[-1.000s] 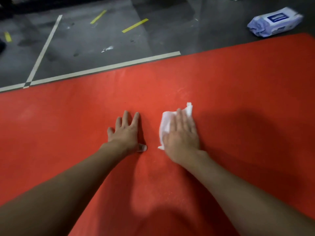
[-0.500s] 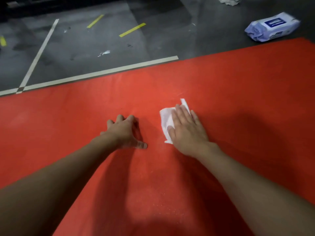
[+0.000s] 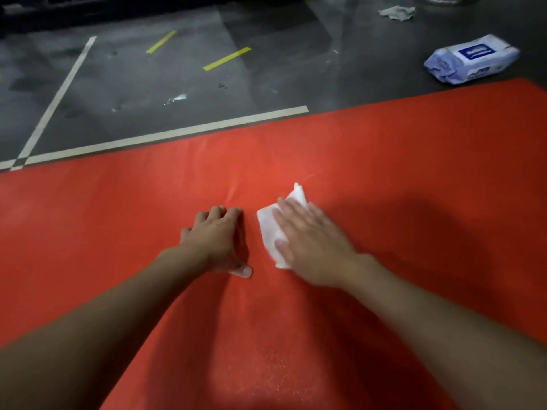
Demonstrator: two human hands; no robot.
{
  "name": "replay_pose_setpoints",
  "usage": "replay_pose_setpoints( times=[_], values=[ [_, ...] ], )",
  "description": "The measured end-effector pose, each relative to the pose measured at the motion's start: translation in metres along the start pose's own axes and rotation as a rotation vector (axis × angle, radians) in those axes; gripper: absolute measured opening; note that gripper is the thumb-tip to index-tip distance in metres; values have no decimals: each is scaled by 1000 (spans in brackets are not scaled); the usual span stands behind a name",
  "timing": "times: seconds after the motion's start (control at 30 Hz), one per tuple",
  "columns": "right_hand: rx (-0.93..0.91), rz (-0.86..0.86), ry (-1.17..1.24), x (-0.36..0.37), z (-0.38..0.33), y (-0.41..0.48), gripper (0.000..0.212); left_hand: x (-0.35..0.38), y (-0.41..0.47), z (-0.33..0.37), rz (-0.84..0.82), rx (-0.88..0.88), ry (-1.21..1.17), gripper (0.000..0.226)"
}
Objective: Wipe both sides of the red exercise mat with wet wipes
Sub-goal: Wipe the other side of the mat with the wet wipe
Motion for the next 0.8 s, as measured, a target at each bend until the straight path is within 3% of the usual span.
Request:
replay_pose_setpoints(
  times=[0.1, 0.13, 0.27, 0.3, 0.4, 0.43, 0.5, 0.57, 0.6, 0.7, 0.73, 0.8],
  values=[
    [290, 11, 35, -10, 34, 13, 67, -7, 10, -4, -44, 16, -40, 117],
    [293, 35, 34, -9, 22, 15, 69, -12, 14, -5, -32, 16, -54, 108],
    [-52, 20, -20, 0, -16, 15, 66, -20, 17, -6, 101, -23, -86, 88],
    [-26, 1, -19, -3, 2, 21, 64, -19, 17, -6, 126, -38, -61, 90],
    [277, -11, 29, -11, 41, 34, 67, -9, 24, -11, 56, -98, -52, 118],
    [282, 8, 24, -10, 31, 36, 71, -8, 27, -14, 8, -112, -77, 126],
    [114, 35, -9, -2, -5, 35, 74, -11, 30, -14, -38, -111, -82, 131],
    [-13, -4, -34, 1, -6, 34, 68, -14, 30, -13, -24, -99, -66, 129],
    [12, -15, -21, -3, 10, 40, 66, -17, 29, -13, -15, -91, -58, 125],
    [298, -19, 43, -13, 41, 54, 65, -27, 29, -18, -12, -76, -25, 111],
    [308, 5, 52, -11, 29, 56, 67, -32, 30, -20, -4, -81, -22, 107],
    [135, 22, 7, -2, -6, 56, 70, -40, 33, -20, 28, -93, -7, 101]
  ],
)
Point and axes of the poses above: each hand's wrist, its own y-axis towards the middle knuckle, its own x-axis out of the palm, z = x × y, the point moved 7 cm from there along y, towards the middle knuckle, and after that the axes turned 5 degrees about -z, right-handed, at the moved point
